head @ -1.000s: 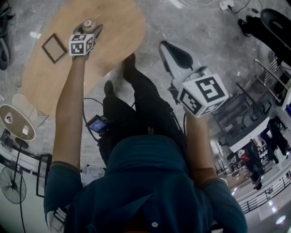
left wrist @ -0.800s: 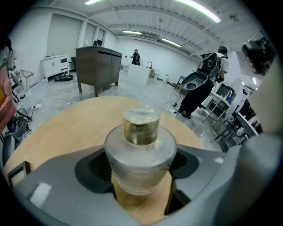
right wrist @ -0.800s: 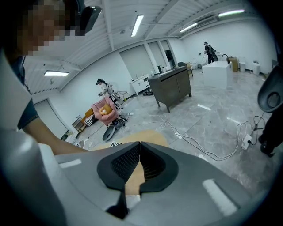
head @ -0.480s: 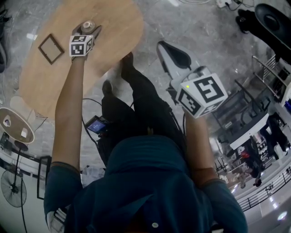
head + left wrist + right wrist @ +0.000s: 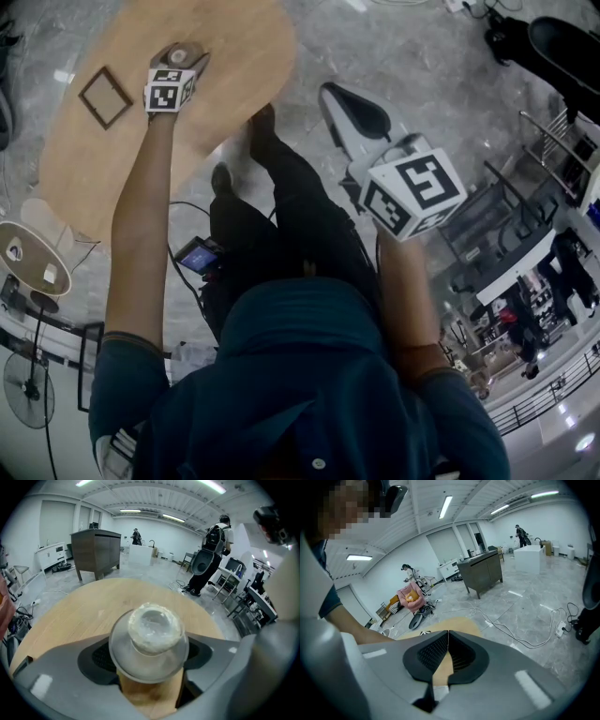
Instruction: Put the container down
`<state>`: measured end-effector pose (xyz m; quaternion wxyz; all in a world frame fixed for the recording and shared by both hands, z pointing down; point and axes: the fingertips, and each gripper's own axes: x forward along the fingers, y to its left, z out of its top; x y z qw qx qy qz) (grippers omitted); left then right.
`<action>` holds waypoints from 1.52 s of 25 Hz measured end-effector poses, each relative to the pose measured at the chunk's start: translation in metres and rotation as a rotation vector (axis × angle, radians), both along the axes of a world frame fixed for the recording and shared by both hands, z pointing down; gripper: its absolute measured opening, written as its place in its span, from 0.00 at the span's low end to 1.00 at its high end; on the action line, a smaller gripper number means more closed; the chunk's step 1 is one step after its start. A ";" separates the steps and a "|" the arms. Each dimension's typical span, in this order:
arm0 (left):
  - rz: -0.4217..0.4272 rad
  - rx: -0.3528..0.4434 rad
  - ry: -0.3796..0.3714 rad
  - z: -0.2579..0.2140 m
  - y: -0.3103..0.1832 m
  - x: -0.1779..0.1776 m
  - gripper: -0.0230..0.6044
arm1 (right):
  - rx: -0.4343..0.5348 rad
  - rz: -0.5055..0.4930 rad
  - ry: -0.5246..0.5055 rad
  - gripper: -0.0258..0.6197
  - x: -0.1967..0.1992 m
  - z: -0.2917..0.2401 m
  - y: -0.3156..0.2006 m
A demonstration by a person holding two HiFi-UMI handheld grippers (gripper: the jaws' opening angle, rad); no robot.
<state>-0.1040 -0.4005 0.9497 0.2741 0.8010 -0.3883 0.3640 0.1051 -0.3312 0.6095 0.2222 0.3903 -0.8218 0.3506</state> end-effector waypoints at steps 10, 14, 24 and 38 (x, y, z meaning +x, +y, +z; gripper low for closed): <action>0.047 0.032 0.021 -0.036 0.005 0.004 0.64 | 0.042 0.001 -0.018 0.06 -0.004 -0.025 0.008; 0.039 0.088 0.052 -0.084 0.006 -0.009 0.64 | 0.083 -0.004 -0.041 0.06 -0.017 -0.050 0.013; -0.001 0.346 0.108 -0.269 0.010 -0.058 0.47 | 0.250 -0.017 -0.103 0.06 -0.051 -0.144 0.026; -0.104 0.673 0.299 -0.569 0.114 -0.153 0.16 | 0.529 -0.065 -0.106 0.05 -0.130 -0.301 0.088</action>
